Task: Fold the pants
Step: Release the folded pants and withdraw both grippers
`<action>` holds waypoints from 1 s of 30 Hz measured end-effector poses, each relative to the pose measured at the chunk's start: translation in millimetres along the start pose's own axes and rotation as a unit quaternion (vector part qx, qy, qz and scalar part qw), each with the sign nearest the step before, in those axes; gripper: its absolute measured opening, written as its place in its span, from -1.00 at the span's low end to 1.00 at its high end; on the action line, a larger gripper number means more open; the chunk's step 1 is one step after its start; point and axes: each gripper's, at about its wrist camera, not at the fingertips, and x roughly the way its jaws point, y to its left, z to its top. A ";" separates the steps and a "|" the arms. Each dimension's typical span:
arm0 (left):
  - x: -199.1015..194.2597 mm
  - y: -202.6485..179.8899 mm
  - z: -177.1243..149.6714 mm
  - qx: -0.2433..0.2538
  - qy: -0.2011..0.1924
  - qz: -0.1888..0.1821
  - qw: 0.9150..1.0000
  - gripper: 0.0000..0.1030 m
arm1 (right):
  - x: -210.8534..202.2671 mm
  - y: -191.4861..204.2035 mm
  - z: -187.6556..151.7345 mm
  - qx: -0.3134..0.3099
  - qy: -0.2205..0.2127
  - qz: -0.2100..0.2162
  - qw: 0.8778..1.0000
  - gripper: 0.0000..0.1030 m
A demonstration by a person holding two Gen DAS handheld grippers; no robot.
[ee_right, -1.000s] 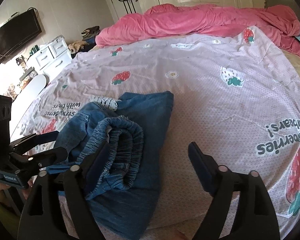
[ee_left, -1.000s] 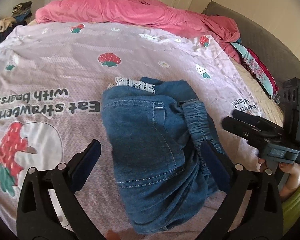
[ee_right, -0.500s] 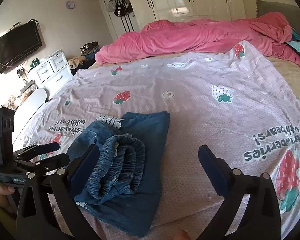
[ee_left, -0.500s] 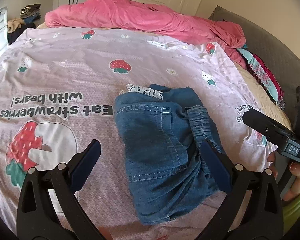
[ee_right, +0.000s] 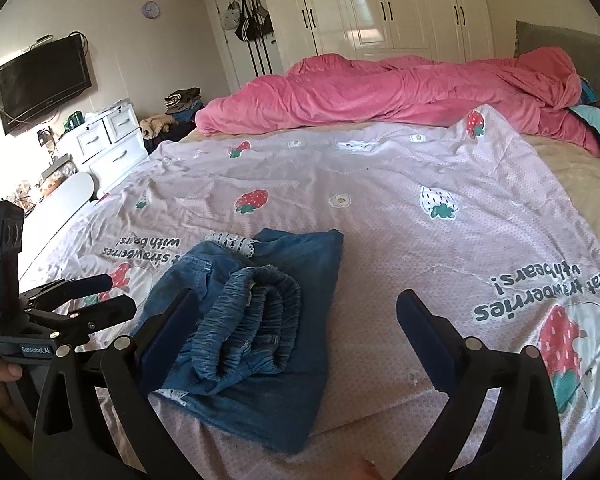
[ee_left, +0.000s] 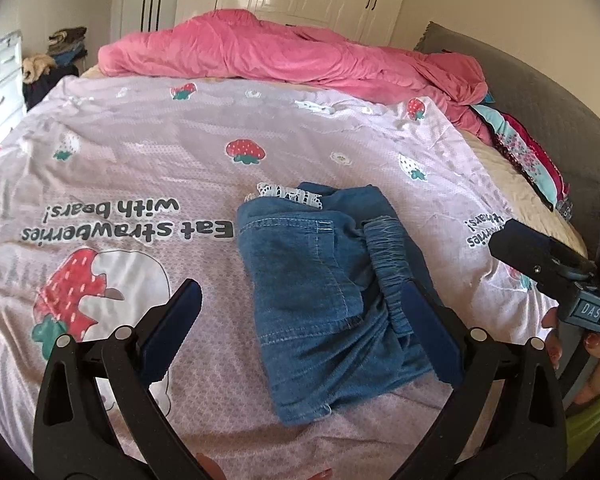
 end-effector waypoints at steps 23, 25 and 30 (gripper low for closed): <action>-42.9 -13.3 -40.3 -0.010 -0.031 0.014 0.999 0.82 | -58.4 22.4 -24.9 -0.013 -0.035 -0.015 0.999 0.92; -45.5 -12.5 -44.8 -0.011 -0.032 0.020 0.999 0.82 | -61.5 24.9 -29.6 -0.014 -0.035 -0.015 0.999 0.92; -49.9 -12.5 -57.8 -0.015 -0.024 0.020 0.999 0.82 | -62.8 27.5 -41.4 -0.009 -0.026 -0.015 1.000 0.92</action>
